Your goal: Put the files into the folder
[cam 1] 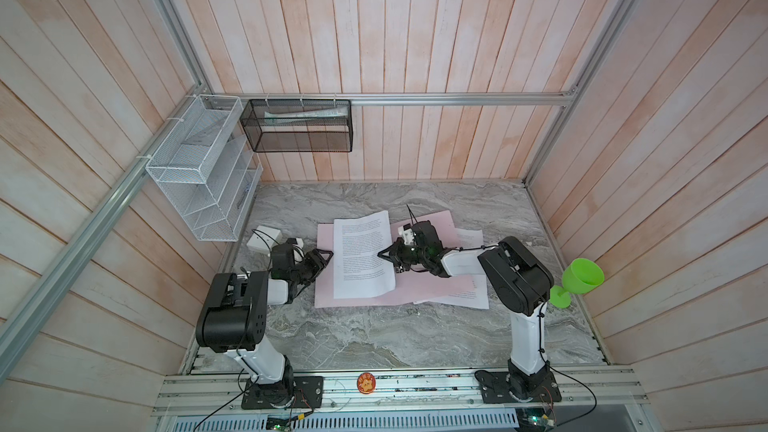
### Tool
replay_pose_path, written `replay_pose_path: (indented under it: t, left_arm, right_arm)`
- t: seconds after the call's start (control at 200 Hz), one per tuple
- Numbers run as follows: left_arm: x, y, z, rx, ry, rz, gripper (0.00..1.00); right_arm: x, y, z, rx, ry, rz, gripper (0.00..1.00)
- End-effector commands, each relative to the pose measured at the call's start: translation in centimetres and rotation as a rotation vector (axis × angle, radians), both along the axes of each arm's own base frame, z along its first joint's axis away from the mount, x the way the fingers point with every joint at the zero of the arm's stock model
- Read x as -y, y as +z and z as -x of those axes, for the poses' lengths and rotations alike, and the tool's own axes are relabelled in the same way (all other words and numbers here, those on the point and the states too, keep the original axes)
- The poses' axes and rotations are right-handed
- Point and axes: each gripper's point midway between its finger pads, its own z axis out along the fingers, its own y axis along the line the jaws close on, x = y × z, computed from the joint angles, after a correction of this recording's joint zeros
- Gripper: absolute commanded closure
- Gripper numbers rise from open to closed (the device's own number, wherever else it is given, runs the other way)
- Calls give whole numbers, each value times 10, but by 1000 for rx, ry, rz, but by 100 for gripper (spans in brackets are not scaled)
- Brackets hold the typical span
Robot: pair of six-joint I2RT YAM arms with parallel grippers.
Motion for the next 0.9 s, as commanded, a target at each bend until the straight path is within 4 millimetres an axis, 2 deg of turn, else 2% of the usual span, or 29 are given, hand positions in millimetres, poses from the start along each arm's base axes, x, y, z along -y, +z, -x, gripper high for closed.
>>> replay_pose_path:
  t: [0.0, 0.34, 0.49, 0.73, 0.895]
  left_arm:
    - [-1, 9, -5, 28, 5, -17, 37]
    - [-2, 10, -4, 30, 10, -21, 37]
    - [-1, 10, -3, 28, 8, -22, 37]
    - [-2, 9, -4, 25, 7, -29, 37]
    - [-2, 7, -5, 20, 5, -27, 37]
  right_arm:
    - [-8, 3, 4, 13, 6, -23, 100]
    - [-29, 3, 14, -22, 12, -58, 100]
    - [-22, 6, 5, -12, -28, -59, 100]
    - [0, 9, -17, 4, -96, -58, 100]
    - [-4, 7, -20, 1, -88, -65, 100]
